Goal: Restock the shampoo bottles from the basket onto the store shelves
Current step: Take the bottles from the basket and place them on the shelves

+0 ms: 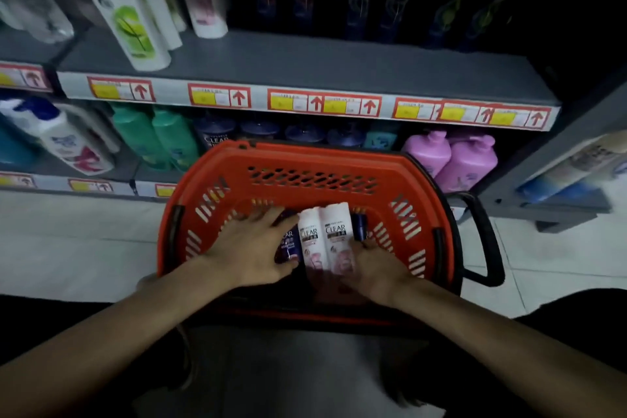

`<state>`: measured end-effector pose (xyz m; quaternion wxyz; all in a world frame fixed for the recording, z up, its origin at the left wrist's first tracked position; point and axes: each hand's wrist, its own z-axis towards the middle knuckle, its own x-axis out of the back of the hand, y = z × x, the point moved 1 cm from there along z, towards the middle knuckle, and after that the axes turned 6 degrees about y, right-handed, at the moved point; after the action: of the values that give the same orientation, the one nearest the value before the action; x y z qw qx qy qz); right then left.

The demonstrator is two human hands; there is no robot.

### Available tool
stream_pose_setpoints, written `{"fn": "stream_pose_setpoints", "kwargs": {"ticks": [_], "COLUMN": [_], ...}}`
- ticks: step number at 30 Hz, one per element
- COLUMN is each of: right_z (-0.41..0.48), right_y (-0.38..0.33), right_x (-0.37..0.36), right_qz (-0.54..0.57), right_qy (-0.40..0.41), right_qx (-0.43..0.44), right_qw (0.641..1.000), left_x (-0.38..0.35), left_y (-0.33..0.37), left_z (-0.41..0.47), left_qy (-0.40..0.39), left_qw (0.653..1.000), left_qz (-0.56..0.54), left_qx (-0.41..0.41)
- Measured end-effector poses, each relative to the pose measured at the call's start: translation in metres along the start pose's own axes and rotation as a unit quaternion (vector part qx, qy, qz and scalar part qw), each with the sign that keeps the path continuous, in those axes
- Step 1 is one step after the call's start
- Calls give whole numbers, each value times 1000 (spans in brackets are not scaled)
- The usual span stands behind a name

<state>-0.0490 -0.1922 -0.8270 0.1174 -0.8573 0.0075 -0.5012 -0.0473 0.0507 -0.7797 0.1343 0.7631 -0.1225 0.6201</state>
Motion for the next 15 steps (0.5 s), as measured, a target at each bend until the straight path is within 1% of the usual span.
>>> {"fn": "stream_pose_setpoints", "kwargs": {"ticks": [4, 7, 11, 15], "right_z": [21, 30, 40, 47], "right_y": [9, 1, -13, -15], "right_x": [-8, -10, -18, -22], "right_qz": [23, 59, 140, 205], "right_qy": [20, 44, 59, 47], "right_qx": [-36, -91, -167, -231], "right_qw": [999, 993, 974, 950], "left_x": [-8, -11, -8, -2], "left_y": [-1, 2, 8, 10], "left_z": [0, 3, 6, 5], "left_qy": [-10, -7, 1, 15], "left_qw": [1000, 999, 999, 999], "left_qz": [6, 18, 3, -25], "left_qx": [-19, -35, -37, -17]}}
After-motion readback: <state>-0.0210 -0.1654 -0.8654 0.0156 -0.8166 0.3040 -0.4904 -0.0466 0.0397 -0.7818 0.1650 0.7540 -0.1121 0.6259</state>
